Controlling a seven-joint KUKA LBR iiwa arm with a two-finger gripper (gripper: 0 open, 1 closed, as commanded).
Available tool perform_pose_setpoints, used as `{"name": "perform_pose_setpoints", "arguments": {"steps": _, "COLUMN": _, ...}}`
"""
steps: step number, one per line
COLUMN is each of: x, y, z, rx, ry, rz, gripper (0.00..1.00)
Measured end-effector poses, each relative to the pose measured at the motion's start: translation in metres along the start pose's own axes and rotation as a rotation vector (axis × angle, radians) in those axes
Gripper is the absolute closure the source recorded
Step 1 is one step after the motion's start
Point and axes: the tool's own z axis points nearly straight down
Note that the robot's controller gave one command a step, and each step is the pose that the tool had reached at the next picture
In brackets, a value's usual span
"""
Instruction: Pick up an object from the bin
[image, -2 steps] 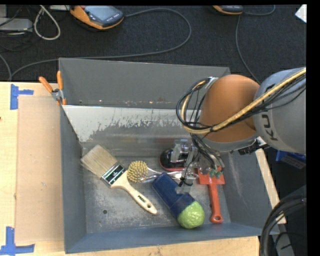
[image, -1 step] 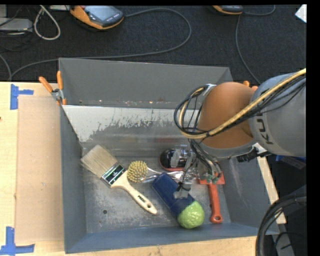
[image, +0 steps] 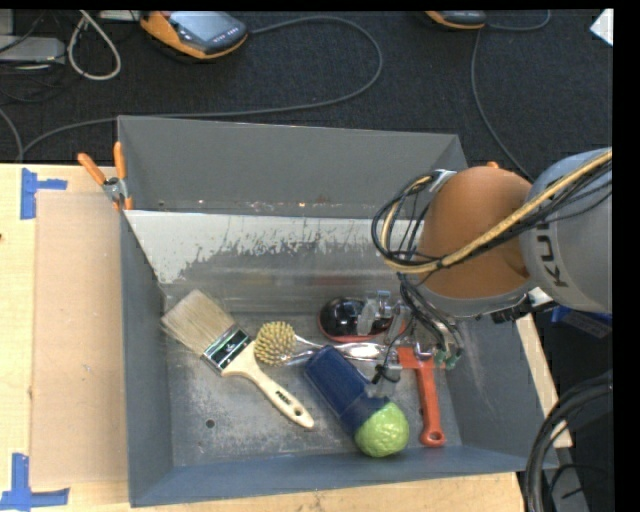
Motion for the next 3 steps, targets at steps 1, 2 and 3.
{"name": "perform_pose_setpoints", "arguments": {"steps": 1, "x": -0.009, "y": 0.025, "z": 0.065, "rx": -0.002, "ry": 0.01, "rz": 0.068, "gripper": 0.0}}
{"name": "perform_pose_setpoints", "arguments": {"steps": 2, "x": 0.002, "y": 0.015, "z": 0.051, "rx": -0.001, "ry": -0.005, "rz": 0.08, "gripper": 1.0}}
{"name": "perform_pose_setpoints", "arguments": {"steps": 3, "x": 0.002, "y": 0.015, "z": 0.051, "rx": -0.001, "ry": -0.005, "rz": 0.081, "gripper": 1.0}}
